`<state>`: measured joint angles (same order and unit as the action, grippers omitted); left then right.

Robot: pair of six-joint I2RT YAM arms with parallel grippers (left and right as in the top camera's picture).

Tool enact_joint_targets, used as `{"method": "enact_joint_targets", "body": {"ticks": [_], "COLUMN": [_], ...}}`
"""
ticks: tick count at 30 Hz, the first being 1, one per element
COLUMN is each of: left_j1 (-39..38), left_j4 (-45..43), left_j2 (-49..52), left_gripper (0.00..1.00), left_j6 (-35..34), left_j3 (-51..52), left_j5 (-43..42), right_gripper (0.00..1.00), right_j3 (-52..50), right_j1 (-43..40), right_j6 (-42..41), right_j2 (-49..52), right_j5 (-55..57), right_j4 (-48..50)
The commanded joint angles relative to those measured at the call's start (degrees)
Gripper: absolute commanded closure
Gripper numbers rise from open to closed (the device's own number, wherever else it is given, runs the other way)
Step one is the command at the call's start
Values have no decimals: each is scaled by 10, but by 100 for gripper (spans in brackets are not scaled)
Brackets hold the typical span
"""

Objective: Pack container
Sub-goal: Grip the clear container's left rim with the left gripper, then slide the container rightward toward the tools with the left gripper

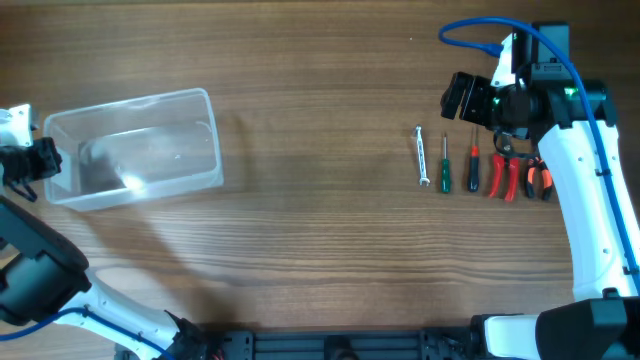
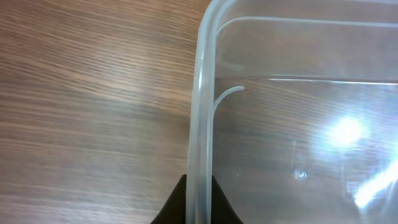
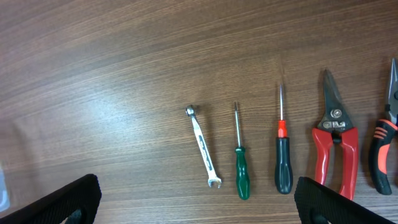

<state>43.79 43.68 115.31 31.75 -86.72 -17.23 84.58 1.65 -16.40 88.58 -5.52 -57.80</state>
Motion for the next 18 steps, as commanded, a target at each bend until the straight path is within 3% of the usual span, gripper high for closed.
{"method": "enact_joint_targets", "body": {"ticks": [1, 5, 18], "left_j1": [-62, -124, -367], "left_j4": [28, 38, 111], "left_j2": [-64, -116, -150], "left_gripper": [96, 96, 96], "left_j6": [-25, -28, -254], "left_j3": [-5, -5, -5], "left_j5": [5, 6, 19], "right_gripper": [0, 0, 0], "right_j3": [12, 12, 12], "right_j1": [-2, -2, -2], "right_j6": [-3, -3, -1], "right_j2": [5, 5, 5], "right_j5": [4, 4, 4], "right_j4": [4, 5, 5]}}
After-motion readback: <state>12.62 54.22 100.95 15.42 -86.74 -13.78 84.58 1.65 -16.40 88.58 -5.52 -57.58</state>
